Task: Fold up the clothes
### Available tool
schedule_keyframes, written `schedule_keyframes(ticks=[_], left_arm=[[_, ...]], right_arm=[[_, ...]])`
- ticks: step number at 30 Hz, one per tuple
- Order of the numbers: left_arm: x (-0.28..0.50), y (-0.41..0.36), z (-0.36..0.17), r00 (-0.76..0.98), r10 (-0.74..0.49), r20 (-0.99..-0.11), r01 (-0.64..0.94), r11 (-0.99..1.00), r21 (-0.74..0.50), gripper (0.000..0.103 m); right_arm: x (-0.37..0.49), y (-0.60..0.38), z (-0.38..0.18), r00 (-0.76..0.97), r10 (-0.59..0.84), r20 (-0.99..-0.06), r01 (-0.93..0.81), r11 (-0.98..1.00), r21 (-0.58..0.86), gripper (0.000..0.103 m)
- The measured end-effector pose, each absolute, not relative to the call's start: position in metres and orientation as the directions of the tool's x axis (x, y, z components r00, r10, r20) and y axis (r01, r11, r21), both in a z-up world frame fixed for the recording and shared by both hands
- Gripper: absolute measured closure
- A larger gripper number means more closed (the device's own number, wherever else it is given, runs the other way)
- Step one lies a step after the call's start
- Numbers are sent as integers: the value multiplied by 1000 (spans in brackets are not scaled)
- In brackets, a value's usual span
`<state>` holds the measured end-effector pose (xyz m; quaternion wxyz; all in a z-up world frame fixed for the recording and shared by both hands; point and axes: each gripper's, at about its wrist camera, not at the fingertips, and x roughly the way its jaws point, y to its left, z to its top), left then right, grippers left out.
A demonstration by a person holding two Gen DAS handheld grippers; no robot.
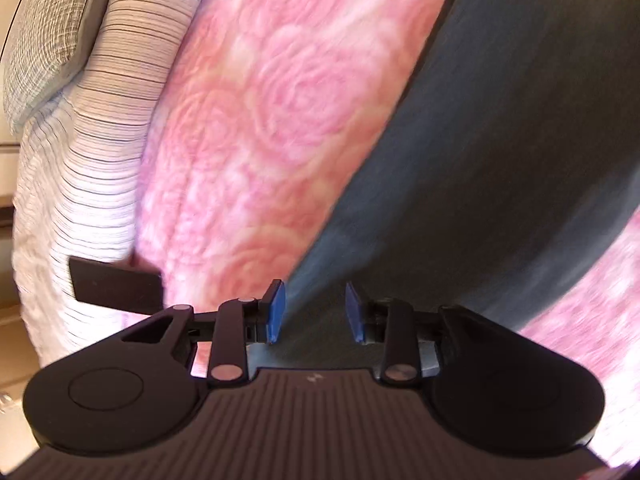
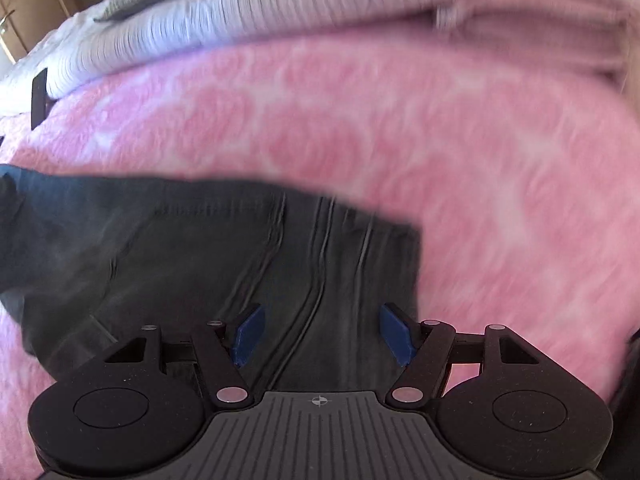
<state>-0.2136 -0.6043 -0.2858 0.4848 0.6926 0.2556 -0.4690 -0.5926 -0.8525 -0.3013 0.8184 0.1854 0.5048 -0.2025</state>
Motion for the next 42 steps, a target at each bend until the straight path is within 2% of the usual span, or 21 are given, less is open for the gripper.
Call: schedule_keyframes(ticks=[3, 6, 11, 15, 20, 25, 33, 34, 35, 36, 37, 38, 42], left_arm=[[-222, -578, -273, 450, -93, -888, 816, -362, 451, 73], [-224, -543, -264, 480, -66, -875, 822, -314, 475, 72], [-219, -482, -257, 520, -2, -854, 829, -240, 505, 68], [-216, -444, -256, 548, 3, -837, 812, -243, 531, 64], [-195, -411, -266, 598, -84, -797, 751, -288, 594, 63], [-160, -384, -295, 564, -211, -798, 713, -364, 600, 65], [-100, -370, -313, 492, -368, -789, 660, -433, 613, 68], [-93, -369, -315, 481, -387, -787, 653, -440, 616, 69], [-86, -367, -317, 470, -405, -784, 646, -448, 618, 79], [-78, -365, -319, 459, -423, -781, 638, -455, 621, 85], [-71, -364, -321, 447, -441, -778, 631, -462, 624, 99], [-63, -362, -323, 435, -458, -775, 623, -469, 626, 103], [-49, -357, -333, 402, -499, -768, 589, -501, 634, 103]], right_arm=[[-588, -853, -313, 367, -164, -916, 513, 857, 52, 35], [-582, -846, -293, 375, -243, -895, 495, 868, -28, 35], [-583, -812, -259, 465, -237, -853, 430, 903, -16, 35], [-572, -769, -246, 499, -198, -844, 393, 919, 16, 35], [-538, -700, -240, 535, -124, -836, 304, 951, 53, 35], [-481, -624, -243, 544, -90, -834, 216, 976, 36, 35], [-393, -524, -258, 511, -177, -841, 319, 948, -6, 35], [-382, -515, -264, 499, -180, -848, 331, 944, -5, 35], [-370, -506, -269, 486, -179, -856, 336, 942, -6, 35], [-358, -497, -274, 473, -177, -863, 342, 940, -6, 35], [-347, -488, -277, 467, -172, -867, 338, 941, -5, 35], [-337, -481, -278, 470, -164, -867, 318, 948, -7, 35], [-309, -462, -276, 489, -160, -857, 228, 972, -51, 35]])
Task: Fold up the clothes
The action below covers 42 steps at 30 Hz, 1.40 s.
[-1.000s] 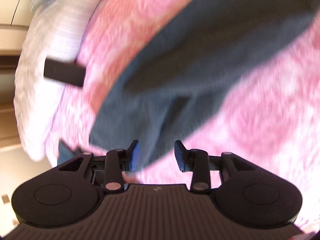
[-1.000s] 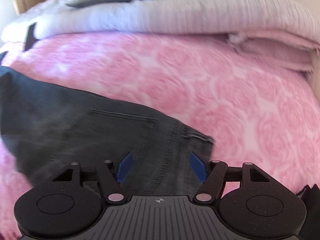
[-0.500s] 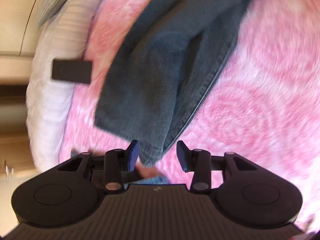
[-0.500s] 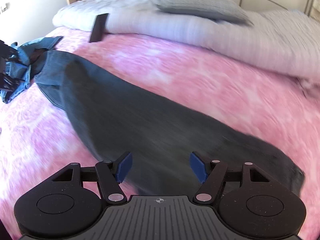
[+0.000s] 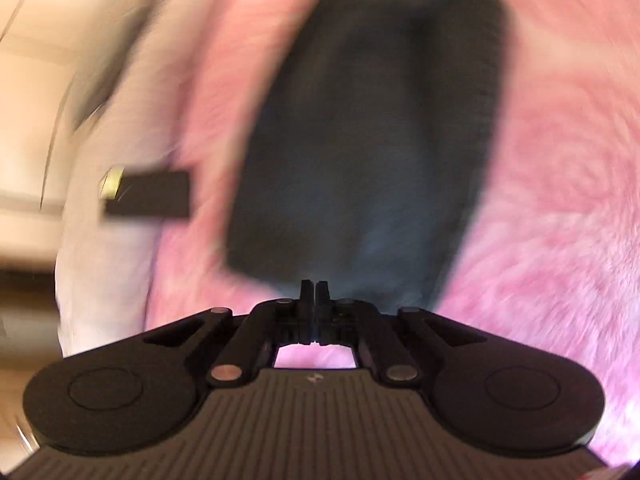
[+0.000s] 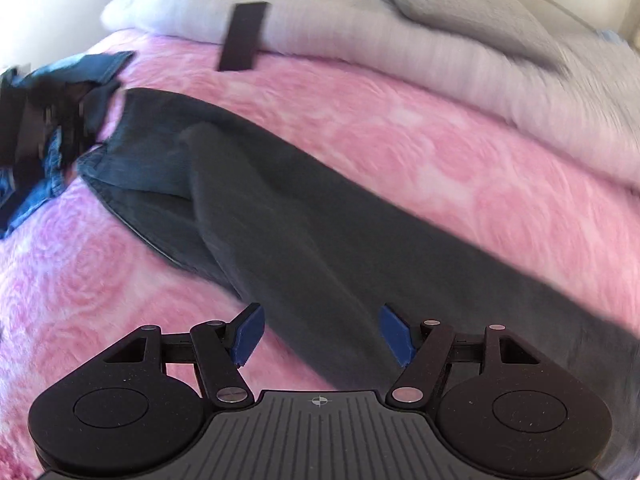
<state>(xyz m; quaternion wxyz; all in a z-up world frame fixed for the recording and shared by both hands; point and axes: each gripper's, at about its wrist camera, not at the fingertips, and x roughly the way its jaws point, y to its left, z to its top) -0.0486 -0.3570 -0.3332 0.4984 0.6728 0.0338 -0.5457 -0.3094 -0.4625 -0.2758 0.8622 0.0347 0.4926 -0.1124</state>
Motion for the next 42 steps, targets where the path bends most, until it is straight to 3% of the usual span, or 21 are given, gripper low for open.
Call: schedule_keyframes(ticks=[3, 6, 8, 13, 15, 16, 17, 20, 26, 29, 35, 37, 40, 42], left_arm=[[-51, -354, -343, 394, -503, -769, 562, -531, 635, 103], [-54, -352, -352, 385, -508, -771, 533, -560, 635, 93], [-56, -350, -358, 379, -511, -772, 513, -578, 635, 81], [-60, -346, -374, 364, -517, -775, 461, -622, 632, 73], [-62, -344, -381, 358, -519, -776, 440, -639, 631, 77], [-60, -346, -378, 347, -493, -798, 476, -641, 603, 95], [-56, -347, -372, 343, -493, -800, 501, -625, 599, 102], [-37, -346, -342, 352, -532, -770, 553, -545, 630, 103], [-4, -339, -286, 368, -562, -741, 632, -434, 642, 103], [-11, -332, -293, 370, -540, -757, 604, -479, 637, 103], [-19, -320, -335, 371, -360, -856, 575, -634, 516, 101], [-19, -316, -330, 372, -366, -853, 591, -616, 521, 100], [-9, -325, -309, 354, -381, -854, 696, -503, 513, 92], [0, -337, -299, 338, -393, -855, 763, -418, 493, 78]], right_arm=[[-296, -457, -278, 499, -162, -852, 183, 980, -79, 35], [-286, -451, -289, 485, -157, -860, 158, 983, -90, 35], [-284, -447, -293, 480, -153, -864, 158, 984, -86, 35], [-283, -439, -303, 459, -160, -874, 133, 985, -111, 35], [-286, -440, -309, 447, -170, -878, 118, 984, -130, 24], [-287, -440, -312, 441, -175, -880, 110, 984, -140, 23], [-287, -440, -315, 434, -177, -883, 105, 984, -146, 22], [-288, -442, -322, 412, -173, -895, 99, 985, -145, 22], [-293, -442, -321, 427, -169, -888, 76, 986, -151, 22], [-295, -444, -322, 430, -166, -888, 74, 986, -149, 22], [-296, -437, -333, 393, -152, -907, 30, 988, -152, 22], [-298, -436, -330, 401, -155, -903, 26, 987, -157, 22], [-301, -437, -323, 417, -154, -896, 52, 988, -145, 22], [-300, -438, -321, 420, -152, -895, 66, 988, -137, 22]])
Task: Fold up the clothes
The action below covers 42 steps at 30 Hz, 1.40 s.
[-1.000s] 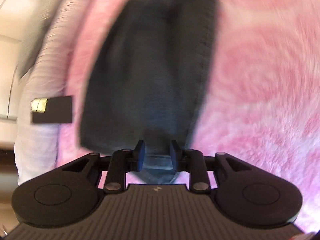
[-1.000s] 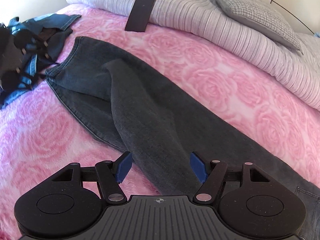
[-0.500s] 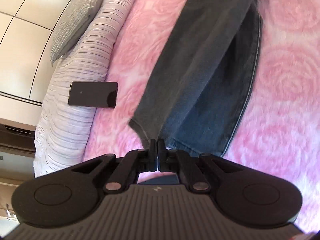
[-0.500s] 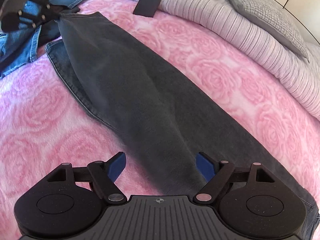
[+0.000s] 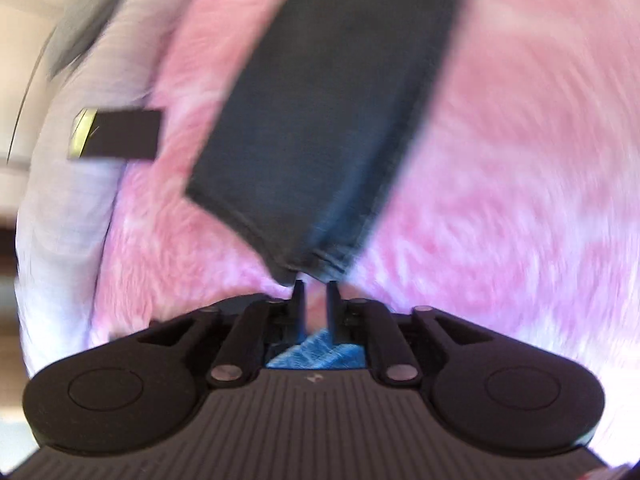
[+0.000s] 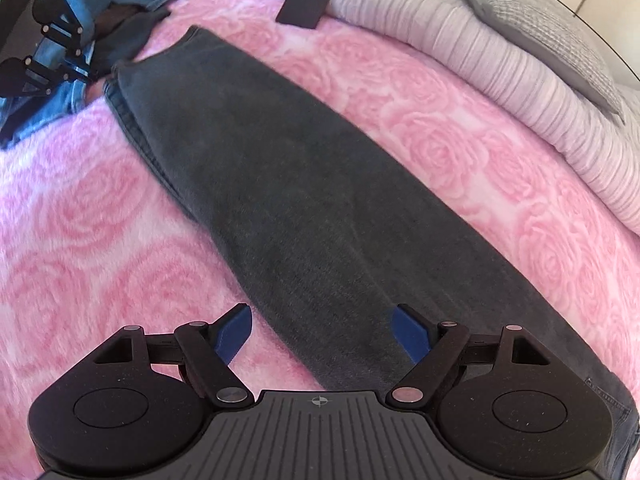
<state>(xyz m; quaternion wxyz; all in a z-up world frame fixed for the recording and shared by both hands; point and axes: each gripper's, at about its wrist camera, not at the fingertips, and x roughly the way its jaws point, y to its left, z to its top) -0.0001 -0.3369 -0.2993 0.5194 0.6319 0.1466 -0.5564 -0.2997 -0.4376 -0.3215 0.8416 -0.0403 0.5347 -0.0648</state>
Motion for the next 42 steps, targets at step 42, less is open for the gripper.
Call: schedule_keyframes(ticks=[42], left_arm=[[-357, -438, -304, -184, -641, -745, 372, -747, 551, 66]], right_arm=[[-512, -504, -322, 254, -503, -826, 763, 629, -149, 22]])
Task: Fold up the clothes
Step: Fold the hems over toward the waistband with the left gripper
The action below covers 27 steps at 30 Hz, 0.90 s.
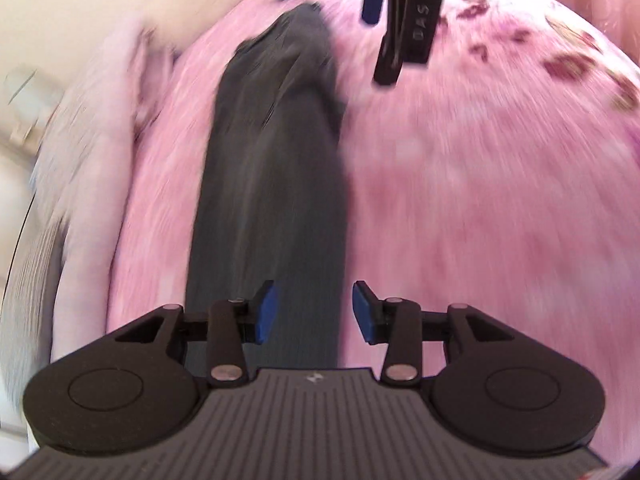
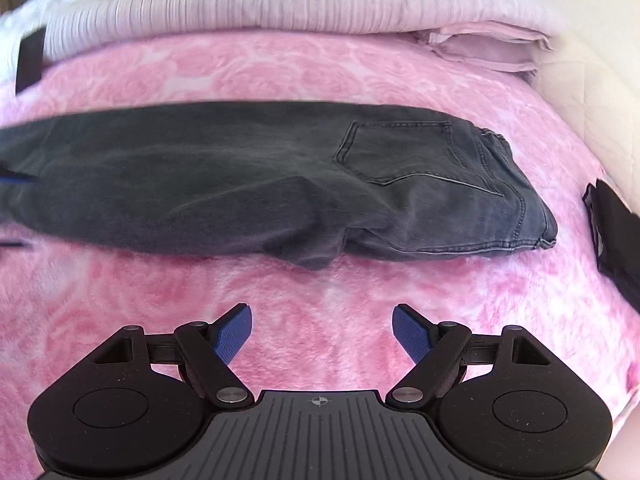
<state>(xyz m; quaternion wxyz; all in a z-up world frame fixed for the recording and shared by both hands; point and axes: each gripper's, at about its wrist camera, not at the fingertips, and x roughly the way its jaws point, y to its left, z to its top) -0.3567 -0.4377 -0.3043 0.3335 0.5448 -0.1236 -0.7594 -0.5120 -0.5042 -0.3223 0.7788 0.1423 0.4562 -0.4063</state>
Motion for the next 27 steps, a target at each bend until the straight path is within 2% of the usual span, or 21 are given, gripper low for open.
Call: schedule_keyframes(ticks=[4, 7, 9, 14, 16, 22, 27], left_arm=[[-406, -469, -335, -170, -629, -758, 268, -770, 579, 66], [-409, -494, -331, -154, -558, -815, 304, -812, 498, 94], [-405, -512, -321, -162, -502, -850, 377, -827, 417, 97], [-372, -556, -284, -293, -360, -886, 615, -780, 114, 99], [-360, -567, -276, -326, -342, -881, 659, -751, 48, 99], [-335, -600, -265, -423, -261, -867, 705, -696, -135, 99], [-314, -611, -262, -492, -214, -844, 708, -663, -245, 99]], right_arm=[[-538, -509, -321, 291, -512, -809, 796, 598, -92, 22], [-560, -516, -324, 301, -499, -813, 832, 553, -31, 22], [-570, -519, -327, 313, -491, -813, 845, 535, 2, 22], [-563, -514, -329, 426, -465, -776, 823, 555, 119, 22], [-551, -511, -332, 457, -471, -754, 822, 547, 157, 22], [-511, -516, -347, 466, -528, -710, 874, 398, 278, 22], [-508, -525, -344, 396, -594, -700, 914, 332, 235, 22]])
